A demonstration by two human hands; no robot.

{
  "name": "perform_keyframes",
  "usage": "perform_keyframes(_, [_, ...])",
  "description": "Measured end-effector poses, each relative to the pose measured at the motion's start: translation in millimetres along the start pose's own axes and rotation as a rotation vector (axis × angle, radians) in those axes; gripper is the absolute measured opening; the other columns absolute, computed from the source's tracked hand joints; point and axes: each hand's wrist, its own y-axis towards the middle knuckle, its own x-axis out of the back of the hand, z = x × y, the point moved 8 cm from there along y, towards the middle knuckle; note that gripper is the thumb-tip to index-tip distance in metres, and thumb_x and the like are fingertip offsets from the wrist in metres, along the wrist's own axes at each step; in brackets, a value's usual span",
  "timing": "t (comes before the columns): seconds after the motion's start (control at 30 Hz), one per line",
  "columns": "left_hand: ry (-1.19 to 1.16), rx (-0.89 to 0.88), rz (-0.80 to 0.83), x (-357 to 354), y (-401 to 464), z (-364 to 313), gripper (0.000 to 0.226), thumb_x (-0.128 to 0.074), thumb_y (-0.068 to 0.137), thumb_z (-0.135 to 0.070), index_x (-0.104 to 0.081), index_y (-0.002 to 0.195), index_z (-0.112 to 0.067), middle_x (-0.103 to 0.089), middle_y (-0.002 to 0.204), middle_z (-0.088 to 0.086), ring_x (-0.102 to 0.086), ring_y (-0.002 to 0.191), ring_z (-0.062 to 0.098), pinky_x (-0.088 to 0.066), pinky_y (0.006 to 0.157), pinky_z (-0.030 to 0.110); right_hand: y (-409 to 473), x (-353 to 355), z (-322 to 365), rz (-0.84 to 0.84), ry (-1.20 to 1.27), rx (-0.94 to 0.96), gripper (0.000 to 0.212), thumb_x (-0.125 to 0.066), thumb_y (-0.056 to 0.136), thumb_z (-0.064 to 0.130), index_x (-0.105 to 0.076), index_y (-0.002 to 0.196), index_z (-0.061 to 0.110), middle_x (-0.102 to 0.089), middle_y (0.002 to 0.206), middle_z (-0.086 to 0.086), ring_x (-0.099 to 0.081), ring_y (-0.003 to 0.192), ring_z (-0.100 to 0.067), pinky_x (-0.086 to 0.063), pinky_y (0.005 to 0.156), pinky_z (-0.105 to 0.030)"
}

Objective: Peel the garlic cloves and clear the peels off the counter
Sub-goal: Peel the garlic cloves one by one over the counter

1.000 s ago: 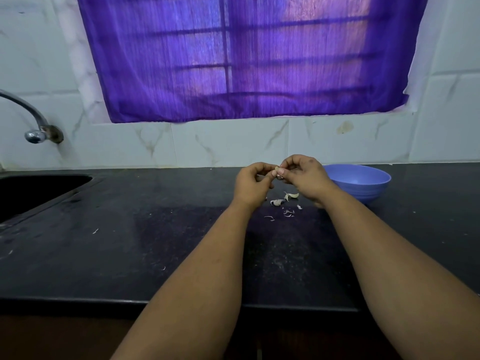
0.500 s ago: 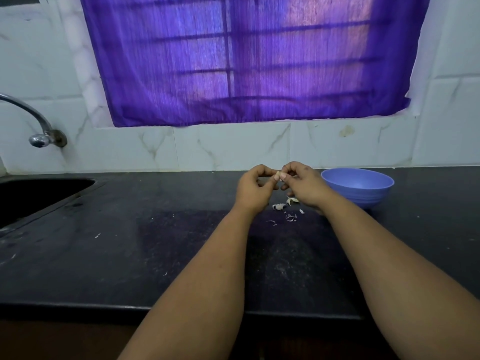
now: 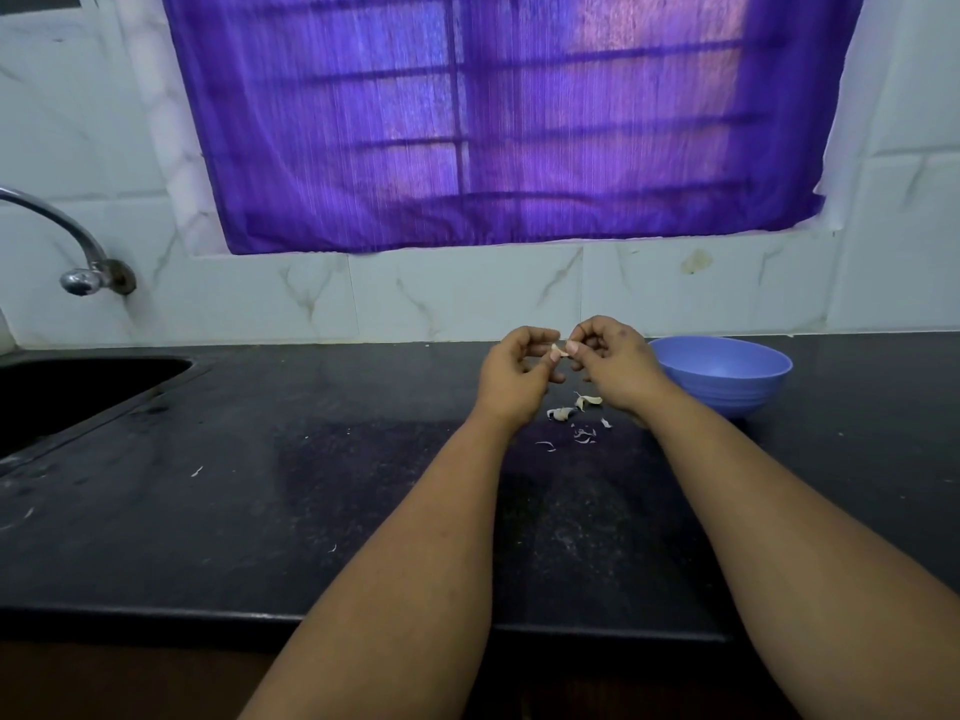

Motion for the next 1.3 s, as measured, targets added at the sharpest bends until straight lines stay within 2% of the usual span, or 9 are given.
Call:
perform_keyframes(0.33, [0.037, -0.057, 0.005, -1, 0, -4, 0.015, -0.059, 0.092, -0.003, -0.065, 0.104, -0.009, -0.067, 0.1, 0.005, -0.063, 0.061, 0.001, -0.044, 0.056, 0.01, -6, -13, -15, 0.071, 0.654, -0.338, 0.02, -0.05, 0.097, 0.0, -0.056, 0.079, 0.006, -0.053, 0.07, -0.006, -0.051, 0.063, -0.01, -0.049, 0.059, -0.017])
perform_keyframes(0.47, [0.02, -0.052, -0.039, 4, 0, -6, 0.015, -0.057, 0.094, -0.005, -0.064, 0.1, -0.016, -0.066, 0.095, -0.003, -0.062, 0.061, 0.002, -0.044, 0.054, 0.013, -4, -9, -26, 0.005, 0.607, -0.408, 0.023, -0.047, 0.098, 0.0, -0.053, 0.077, 0.008, -0.051, 0.07, -0.004, -0.049, 0.061, -0.009, -0.047, 0.053, -0.015])
perform_keyframes(0.53, [-0.009, -0.037, -0.077, 10, 0, -6, 0.014, -0.056, 0.094, -0.007, -0.063, 0.1, -0.017, -0.065, 0.094, -0.004, -0.062, 0.062, 0.002, -0.044, 0.05, 0.015, -1, 6, -33, -0.063, 0.393, -0.382, 0.024, -0.053, 0.096, 0.003, -0.055, 0.073, 0.009, -0.054, 0.069, -0.004, -0.051, 0.06, -0.01, -0.048, 0.053, -0.017])
perform_keyframes(0.6, [-0.013, -0.014, -0.084, 12, -1, -4, 0.012, -0.057, 0.094, -0.008, -0.063, 0.102, -0.014, -0.063, 0.093, -0.003, -0.062, 0.063, 0.004, -0.045, 0.048, 0.014, 1, 22, -33, -0.098, 0.032, -0.307, 0.02, -0.064, 0.09, 0.008, -0.061, 0.07, 0.012, -0.062, 0.067, -0.003, -0.057, 0.06, -0.012, -0.05, 0.059, -0.023])
perform_keyframes(0.77, [-0.008, 0.005, -0.069, 5, -2, -4, 0.014, -0.062, 0.091, -0.005, -0.06, 0.104, -0.003, -0.063, 0.088, 0.007, -0.06, 0.061, 0.009, -0.044, 0.053, 0.011, -5, 8, -25, 0.133, -0.321, -0.316, 0.01, -0.065, 0.083, -0.004, -0.07, 0.079, 0.003, -0.07, 0.073, -0.007, -0.069, 0.073, -0.019, -0.059, 0.078, -0.035])
perform_keyframes(0.9, [-0.02, 0.016, -0.066, 6, -1, -3, 0.01, -0.062, 0.09, -0.003, -0.061, 0.1, -0.004, -0.064, 0.085, 0.006, -0.061, 0.06, 0.007, -0.044, 0.052, 0.011, -12, 5, -23, 0.205, -0.301, -0.353, 0.017, -0.054, 0.089, -0.008, -0.069, 0.083, -0.004, -0.067, 0.07, -0.012, -0.064, 0.064, -0.018, -0.059, 0.069, -0.029])
perform_keyframes(1.03, [-0.033, 0.019, -0.045, 4, 0, 0, 0.009, -0.059, 0.092, -0.002, -0.063, 0.099, -0.006, -0.064, 0.083, 0.003, -0.062, 0.061, 0.001, -0.048, 0.058, 0.012, -10, 12, -16, 0.103, -0.229, -0.272, 0.015, -0.064, 0.08, -0.009, -0.071, 0.075, 0.004, -0.07, 0.07, -0.008, -0.067, 0.063, -0.016, -0.059, 0.067, -0.026])
perform_keyframes(1.17, [-0.065, 0.032, -0.04, 3, 0, 3, 0.009, -0.061, 0.091, -0.001, -0.064, 0.099, -0.005, -0.065, 0.082, 0.005, -0.065, 0.064, 0.001, -0.051, 0.066, 0.014, -5, 17, -5, -0.011, -0.066, -0.121, 0.01, -0.074, 0.076, 0.006, -0.071, 0.077, 0.016, -0.066, 0.064, -0.001, -0.064, 0.065, -0.015, -0.055, 0.072, -0.027])
perform_keyframes(1.3, [-0.102, 0.04, -0.034, 3, 0, 2, 0.009, -0.064, 0.089, -0.001, -0.063, 0.098, -0.003, -0.067, 0.08, 0.005, -0.067, 0.067, 0.005, -0.052, 0.065, 0.015, -5, 8, 6, 0.016, 0.045, -0.028, 0.009, -0.072, 0.083, 0.014, -0.071, 0.086, 0.022, -0.068, 0.073, 0.004, -0.063, 0.072, -0.009, -0.05, 0.071, -0.022])
